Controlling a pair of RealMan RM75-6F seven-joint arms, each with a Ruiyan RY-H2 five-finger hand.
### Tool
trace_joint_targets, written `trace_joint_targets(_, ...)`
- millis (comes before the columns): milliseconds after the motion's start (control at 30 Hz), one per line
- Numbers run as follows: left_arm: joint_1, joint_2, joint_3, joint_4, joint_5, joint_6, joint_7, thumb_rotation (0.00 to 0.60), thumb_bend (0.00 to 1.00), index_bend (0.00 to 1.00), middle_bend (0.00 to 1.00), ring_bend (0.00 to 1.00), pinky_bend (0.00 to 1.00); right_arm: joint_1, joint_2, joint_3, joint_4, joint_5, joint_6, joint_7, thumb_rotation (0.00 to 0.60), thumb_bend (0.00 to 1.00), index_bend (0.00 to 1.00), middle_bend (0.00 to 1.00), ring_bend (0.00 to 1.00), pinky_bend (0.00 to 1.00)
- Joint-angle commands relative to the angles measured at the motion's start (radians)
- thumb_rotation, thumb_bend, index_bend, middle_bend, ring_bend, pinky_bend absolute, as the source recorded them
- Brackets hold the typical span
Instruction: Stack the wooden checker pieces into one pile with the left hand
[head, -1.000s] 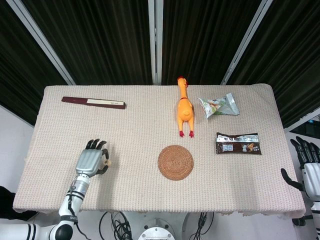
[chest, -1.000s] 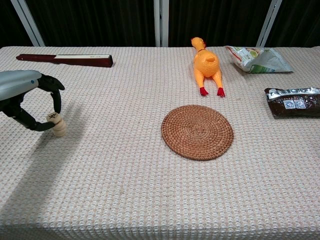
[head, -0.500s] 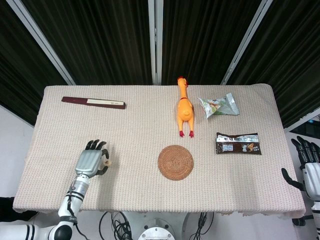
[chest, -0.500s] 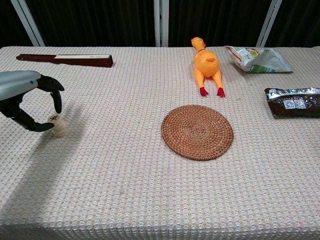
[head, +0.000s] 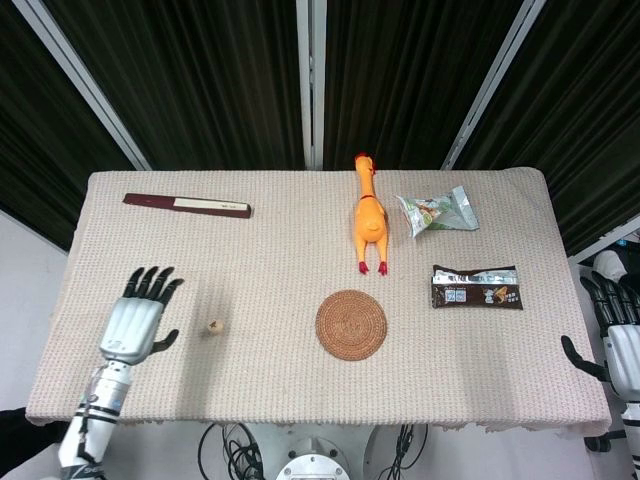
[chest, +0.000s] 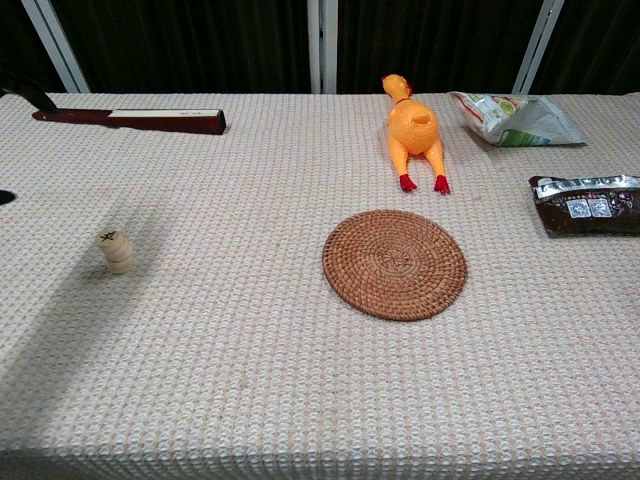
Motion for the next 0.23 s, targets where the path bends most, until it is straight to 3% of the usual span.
trace_joint_targets(33,0.088,0.134,0.076,0.102,0.105,0.050,-0.128,0.600,0.16,0.06,0.00,0.00,0.00,0.002,-0.012,-0.008,0.010,-0.029,0.013,-0.030,0.600,0.28,0.00,0.00,0.00,0.00)
trace_joint_targets(233,0.134,0.190,0.067,0.152,0.137,0.067,-0.215,0.600,0.15,0.06,0.00,0.00,0.00,0.011,-0.036,-0.014,0.015,-0.044,0.006,-0.081,0.600,0.28,0.00,0.00,0.00,0.00)
